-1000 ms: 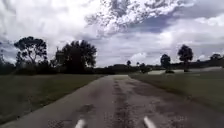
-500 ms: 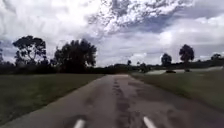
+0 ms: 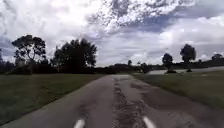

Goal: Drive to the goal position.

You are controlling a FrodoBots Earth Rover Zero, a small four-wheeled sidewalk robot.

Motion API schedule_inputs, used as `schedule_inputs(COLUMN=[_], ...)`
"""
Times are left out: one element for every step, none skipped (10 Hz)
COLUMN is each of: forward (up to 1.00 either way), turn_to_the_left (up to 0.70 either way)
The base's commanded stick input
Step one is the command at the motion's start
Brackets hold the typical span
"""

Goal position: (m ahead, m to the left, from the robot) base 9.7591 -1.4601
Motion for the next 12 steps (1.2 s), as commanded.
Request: schedule_inputs(forward=[0.7,0.7,0.7,0.7,0.7,0.7,0.7,0.7,0.7,0.7,0.7,0.7], turn_to_the_left=[0.0,0.0,0.0,0.0,0.0,0.0,0.0,0.0,0.0,0.0,0.0,0.0])
